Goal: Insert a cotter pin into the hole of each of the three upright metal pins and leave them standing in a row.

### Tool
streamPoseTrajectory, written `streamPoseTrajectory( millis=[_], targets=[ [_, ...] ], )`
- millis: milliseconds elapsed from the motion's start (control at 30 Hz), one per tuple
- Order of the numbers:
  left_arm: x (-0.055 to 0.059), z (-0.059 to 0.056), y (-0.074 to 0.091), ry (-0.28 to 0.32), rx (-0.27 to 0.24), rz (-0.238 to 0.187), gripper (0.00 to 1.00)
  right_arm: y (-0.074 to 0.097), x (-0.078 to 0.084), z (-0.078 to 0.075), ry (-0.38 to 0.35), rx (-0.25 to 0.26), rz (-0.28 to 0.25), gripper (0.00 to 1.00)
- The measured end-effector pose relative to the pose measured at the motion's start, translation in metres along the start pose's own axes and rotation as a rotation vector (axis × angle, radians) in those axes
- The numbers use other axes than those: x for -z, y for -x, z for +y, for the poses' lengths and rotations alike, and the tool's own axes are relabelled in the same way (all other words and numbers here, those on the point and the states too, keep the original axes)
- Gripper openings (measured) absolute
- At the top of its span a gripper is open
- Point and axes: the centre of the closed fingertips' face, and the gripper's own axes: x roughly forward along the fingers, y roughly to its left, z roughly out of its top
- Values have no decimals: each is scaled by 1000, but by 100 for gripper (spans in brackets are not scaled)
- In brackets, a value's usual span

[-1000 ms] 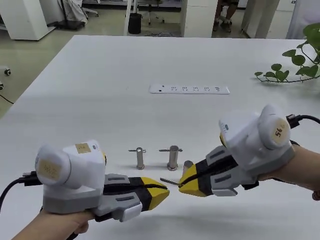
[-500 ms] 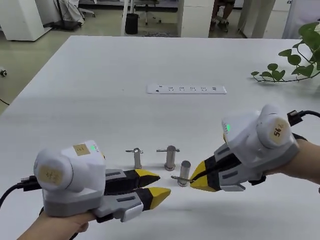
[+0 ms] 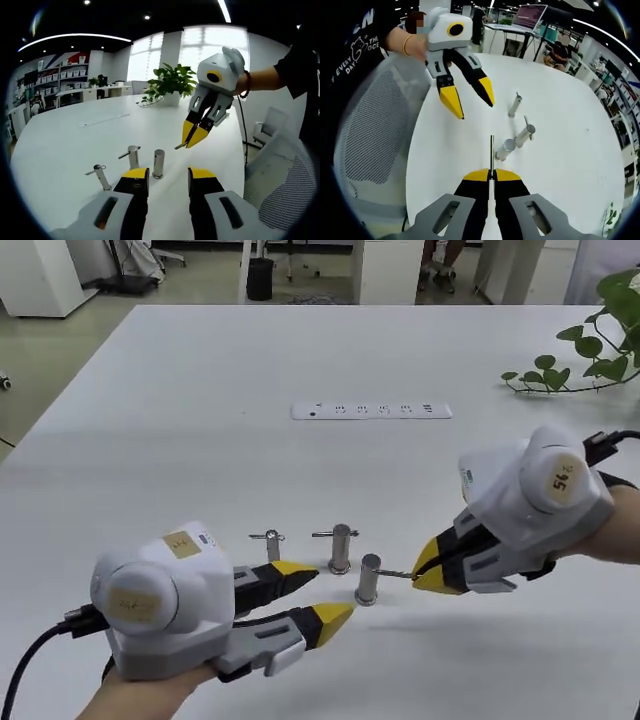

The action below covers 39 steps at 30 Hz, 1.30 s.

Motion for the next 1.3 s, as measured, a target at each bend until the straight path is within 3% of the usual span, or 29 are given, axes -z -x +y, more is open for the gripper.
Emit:
streamPoseTrajectory(
  millis=[267, 467, 700, 900, 1300],
  targets=[
    [-1, 7, -11, 0, -68, -7, 31, -3, 13, -11, 25, 2, 58, 0],
    [5, 6, -21, -12, -81, 14, 33, -7, 22, -16, 35, -1, 88, 0],
    [10, 11, -34, -15, -104, 35, 33, -10, 25, -21, 40, -5, 95, 0],
    [16, 15, -49, 41, -102, 53, 31, -14, 25, -22, 46, -16, 95, 0],
    [25, 16, -71, -5, -105, 103, 27, -19, 24, -22, 55, -34, 93, 0]
  ],
)
